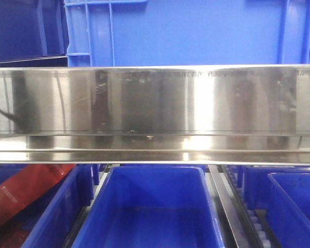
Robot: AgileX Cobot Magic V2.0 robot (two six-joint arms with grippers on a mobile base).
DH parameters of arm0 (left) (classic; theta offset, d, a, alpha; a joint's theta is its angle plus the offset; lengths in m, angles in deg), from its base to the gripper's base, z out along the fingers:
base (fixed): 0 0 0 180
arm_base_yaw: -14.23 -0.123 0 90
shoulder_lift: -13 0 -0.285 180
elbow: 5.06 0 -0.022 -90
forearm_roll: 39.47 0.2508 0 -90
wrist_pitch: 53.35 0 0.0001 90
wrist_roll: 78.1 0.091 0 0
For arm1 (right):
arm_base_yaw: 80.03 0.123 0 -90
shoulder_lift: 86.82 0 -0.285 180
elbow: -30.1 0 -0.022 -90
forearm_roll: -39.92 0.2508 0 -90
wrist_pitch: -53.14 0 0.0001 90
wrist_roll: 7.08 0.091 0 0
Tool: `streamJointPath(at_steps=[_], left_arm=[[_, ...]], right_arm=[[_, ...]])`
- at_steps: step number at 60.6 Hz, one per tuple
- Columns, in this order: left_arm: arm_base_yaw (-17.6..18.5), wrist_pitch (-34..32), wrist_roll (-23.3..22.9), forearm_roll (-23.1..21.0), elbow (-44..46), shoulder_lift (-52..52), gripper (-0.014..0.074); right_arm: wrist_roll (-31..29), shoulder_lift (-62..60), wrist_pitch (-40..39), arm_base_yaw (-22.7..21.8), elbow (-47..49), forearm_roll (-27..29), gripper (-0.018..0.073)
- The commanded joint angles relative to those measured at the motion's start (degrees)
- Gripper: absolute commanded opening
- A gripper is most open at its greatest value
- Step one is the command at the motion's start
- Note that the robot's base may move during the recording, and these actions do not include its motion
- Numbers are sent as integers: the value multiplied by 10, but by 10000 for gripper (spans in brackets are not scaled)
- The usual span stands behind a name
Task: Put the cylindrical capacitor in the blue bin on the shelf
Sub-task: 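Lower the left gripper into a blue bin and release the orange cylinder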
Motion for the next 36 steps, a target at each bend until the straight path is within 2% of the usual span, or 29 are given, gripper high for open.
streamJointPath(at_steps=[1,3,19,26,31,36], left_arm=[[3,14,0,-3,8,-34,531],[3,22,0,-3,8,-42,501],[-3,115,-2,-3,3,-138,43],[-4,131,-7,7,-32,-196,-39],[-4,123,-16,12,-86,-249,-47],[-4,101,-48,32,-151,-316,-46]], right_arm=[[-2,-2,-14,0,1,0,-162],[-2,-2,-14,0,1,0,-162],[-2,-2,-4,0,1,0,-162],[-2,-2,2,0,1,1,-162],[-2,-2,6,0,1,1,-162],[-2,-2,9,0,1,1,-162]])
